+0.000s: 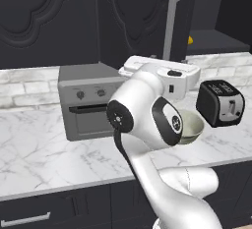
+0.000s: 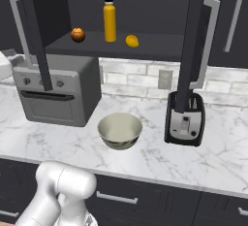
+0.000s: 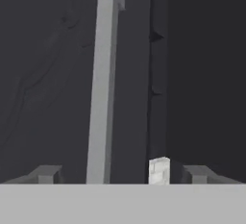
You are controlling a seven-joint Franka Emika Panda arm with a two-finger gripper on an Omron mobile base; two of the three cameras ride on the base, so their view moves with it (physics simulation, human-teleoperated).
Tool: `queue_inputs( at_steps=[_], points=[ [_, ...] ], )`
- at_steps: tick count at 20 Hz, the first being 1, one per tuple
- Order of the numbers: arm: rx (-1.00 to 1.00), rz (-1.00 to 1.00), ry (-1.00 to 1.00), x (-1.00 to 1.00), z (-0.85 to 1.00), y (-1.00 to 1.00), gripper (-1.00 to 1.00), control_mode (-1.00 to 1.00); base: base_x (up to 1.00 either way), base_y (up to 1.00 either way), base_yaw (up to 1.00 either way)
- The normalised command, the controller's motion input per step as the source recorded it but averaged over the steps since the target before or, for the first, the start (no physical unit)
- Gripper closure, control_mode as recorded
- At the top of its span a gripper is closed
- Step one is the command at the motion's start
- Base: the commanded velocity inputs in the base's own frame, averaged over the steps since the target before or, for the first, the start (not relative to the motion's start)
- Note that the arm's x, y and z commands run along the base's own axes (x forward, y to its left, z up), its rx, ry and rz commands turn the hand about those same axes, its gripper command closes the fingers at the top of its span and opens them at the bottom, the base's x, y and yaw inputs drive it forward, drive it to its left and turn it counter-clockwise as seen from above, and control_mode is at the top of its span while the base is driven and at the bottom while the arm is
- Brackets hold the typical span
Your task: Open the cabinet. Pick the orange and mango from the cabinet and place them into the bowl. Then close the cabinet.
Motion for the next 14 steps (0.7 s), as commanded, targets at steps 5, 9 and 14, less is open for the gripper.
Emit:
queue_inputs(
  at_steps=[5,9,14],
  points=[
    [0.11,-0.05,0.00,-0.97,0.00,-0.38,-1.00,-1.00,0.00,0.00,0.00],
    [0.27,0.00,0.03,-0.49,0.00,-0.99,-1.00,-1.00,0.00,0.00,0.00],
    [0.29,0.01,0.00,-0.13,0.00,-1.00,-1.00,-1.00,0.00,0.00,0.00]
  ],
)
